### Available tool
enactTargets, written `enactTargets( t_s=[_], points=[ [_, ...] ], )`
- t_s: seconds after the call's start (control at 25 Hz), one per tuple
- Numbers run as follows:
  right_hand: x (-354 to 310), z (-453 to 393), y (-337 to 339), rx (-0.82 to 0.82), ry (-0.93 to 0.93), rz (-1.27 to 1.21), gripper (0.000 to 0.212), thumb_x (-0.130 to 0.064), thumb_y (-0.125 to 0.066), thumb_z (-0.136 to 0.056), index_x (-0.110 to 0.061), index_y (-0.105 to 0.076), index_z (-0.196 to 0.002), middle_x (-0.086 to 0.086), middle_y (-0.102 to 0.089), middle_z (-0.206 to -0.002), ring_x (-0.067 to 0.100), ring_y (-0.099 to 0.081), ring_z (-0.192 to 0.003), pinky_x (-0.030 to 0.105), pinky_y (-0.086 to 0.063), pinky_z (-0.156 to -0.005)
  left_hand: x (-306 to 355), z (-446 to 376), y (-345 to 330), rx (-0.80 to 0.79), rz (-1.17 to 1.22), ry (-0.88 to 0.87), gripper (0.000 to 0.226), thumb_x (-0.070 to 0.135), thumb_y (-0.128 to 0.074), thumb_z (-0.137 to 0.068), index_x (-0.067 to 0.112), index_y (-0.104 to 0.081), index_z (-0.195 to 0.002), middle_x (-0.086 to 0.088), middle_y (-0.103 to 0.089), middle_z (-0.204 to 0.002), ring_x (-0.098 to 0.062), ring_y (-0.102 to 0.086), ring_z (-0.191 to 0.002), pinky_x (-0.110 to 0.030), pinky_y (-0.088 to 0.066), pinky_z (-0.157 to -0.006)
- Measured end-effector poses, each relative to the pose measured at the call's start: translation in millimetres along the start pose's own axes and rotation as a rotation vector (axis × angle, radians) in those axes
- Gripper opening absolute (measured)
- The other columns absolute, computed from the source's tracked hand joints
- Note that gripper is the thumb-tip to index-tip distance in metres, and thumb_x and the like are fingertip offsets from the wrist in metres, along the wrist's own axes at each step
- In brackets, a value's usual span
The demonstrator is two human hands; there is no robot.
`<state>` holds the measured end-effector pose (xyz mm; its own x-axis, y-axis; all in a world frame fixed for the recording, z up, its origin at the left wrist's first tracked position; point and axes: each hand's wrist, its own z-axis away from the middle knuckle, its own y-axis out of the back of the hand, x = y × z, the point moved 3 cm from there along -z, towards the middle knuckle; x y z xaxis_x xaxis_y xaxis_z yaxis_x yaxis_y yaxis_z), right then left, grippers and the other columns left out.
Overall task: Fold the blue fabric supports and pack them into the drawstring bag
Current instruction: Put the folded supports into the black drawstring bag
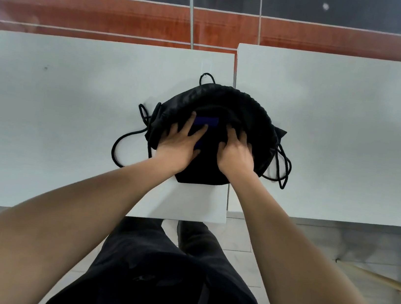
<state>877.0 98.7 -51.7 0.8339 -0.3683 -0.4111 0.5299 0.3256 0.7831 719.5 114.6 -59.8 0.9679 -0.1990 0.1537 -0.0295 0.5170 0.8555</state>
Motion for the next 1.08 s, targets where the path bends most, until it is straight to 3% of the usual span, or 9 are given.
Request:
enactTargets(
  t_s=[0.08,0.2,0.28,0.48,0.6,0.68,0.76,0.96,1.08],
  points=[
    [5.6,-7.4,13.4,-0.062,-0.121,0.087,0.061,-0.031,-0.042,-0.101,-0.028,-0.021,-0.158,0.015,-0.021,-0.162,0.044,-0.038,-0.137,0.053,-0.036,-0.109,-1.1,-2.9,3.5,-0.043,-0.043,0.029,0.072,0.042,-0.053,-0.098,0.047,-0.01,-0.156,0.005,0.012,-0.168,-0.038,-0.013,-0.148,-0.057,-0.022,-0.117],
    [10.2,-15.7,33.5,-0.127,-0.254,0.153,0.052,-0.032,-0.042,-0.103,-0.016,-0.035,-0.152,0.016,-0.04,-0.152,0.039,-0.045,-0.135,0.046,-0.04,-0.105,-7.6,-6.8,9.5,-0.053,-0.019,0.019,0.071,0.038,-0.054,-0.098,0.049,-0.013,-0.155,0.002,-0.005,-0.168,-0.035,-0.013,-0.15,-0.049,-0.019,-0.118],
    [9.0,-16.9,38.1,-0.098,-0.207,0.128,0.044,-0.032,-0.046,-0.101,-0.011,-0.051,-0.139,0.015,-0.056,-0.137,0.037,-0.054,-0.124,0.041,-0.044,-0.096,-8.0,-9.3,12.2,-0.027,0.104,-0.019,0.068,0.029,-0.057,-0.096,0.045,-0.024,-0.154,-0.004,-0.028,-0.161,-0.035,-0.029,-0.145,-0.037,-0.029,-0.112],
    [-13.8,-1.4,44.8,0.047,0.087,0.076,0.027,-0.03,-0.052,-0.093,-0.012,-0.064,-0.108,0.012,-0.069,-0.114,0.037,-0.058,-0.113,0.045,-0.045,-0.099,8.8,0.5,29.3,0.041,0.033,-0.114,0.05,0.026,-0.056,-0.09,0.03,-0.05,-0.14,-0.01,-0.057,-0.132,-0.038,-0.056,-0.12,-0.047,-0.051,-0.095],
    [-21.8,4.5,60.0,0.186,0.22,-0.125,0.028,-0.024,-0.054,-0.09,-0.017,-0.069,-0.112,0.006,-0.071,-0.109,0.029,-0.062,-0.108,0.043,-0.048,-0.096,14.1,11.2,56.9,0.202,0.263,-0.131,0.027,0.024,-0.053,-0.09,0.025,-0.065,-0.114,-0.003,-0.066,-0.115,-0.029,-0.063,-0.106,-0.042,-0.052,-0.087],
    [-22.8,2.0,73.2,0.308,0.254,-0.223,0.031,-0.021,-0.053,-0.091,-0.02,-0.066,-0.119,0.003,-0.068,-0.111,0.026,-0.06,-0.108,0.042,-0.047,-0.096,9.2,15.1,81.6,0.416,0.375,-0.072,0.019,0.02,-0.05,-0.091,0.022,-0.06,-0.108,0.001,-0.069,-0.104,-0.024,-0.064,-0.095,-0.037,-0.05,-0.079],
    [-22.5,-6.4,81.5,0.354,0.222,-0.238,0.037,-0.019,-0.05,-0.092,-0.023,-0.06,-0.127,0.003,-0.064,-0.117,0.026,-0.056,-0.111,0.041,-0.046,-0.097,3.1,13.3,96.7,0.506,0.465,-0.013,0.018,0.017,-0.049,-0.092,0.021,-0.054,-0.109,0.003,-0.067,-0.101,-0.019,-0.061,-0.091,-0.036,-0.048,-0.077],
    [-14.7,-22.2,84.2,0.241,0.083,-0.218,0.045,-0.02,-0.045,-0.095,-0.026,-0.05,-0.139,0.005,-0.058,-0.129,0.029,-0.054,-0.118,0.045,-0.045,-0.101,-9.5,0.3,97.0,0.298,0.673,0.115,0.033,0.015,-0.05,-0.093,0.025,-0.051,-0.125,0.006,-0.066,-0.092,-0.017,-0.062,-0.088,-0.033,-0.047,-0.074],
    [-10.4,-17.9,87.2,0.239,0.108,-0.242,0.041,-0.019,-0.045,-0.096,-0.024,-0.054,-0.136,0.002,-0.06,-0.122,0.025,-0.055,-0.114,0.039,-0.047,-0.096,-9.0,2.5,98.1,0.249,0.638,0.059,0.028,0.016,-0.05,-0.092,0.029,-0.058,-0.117,0.008,-0.067,-0.089,-0.014,-0.063,-0.085,-0.038,-0.054,-0.079]
  ],
)
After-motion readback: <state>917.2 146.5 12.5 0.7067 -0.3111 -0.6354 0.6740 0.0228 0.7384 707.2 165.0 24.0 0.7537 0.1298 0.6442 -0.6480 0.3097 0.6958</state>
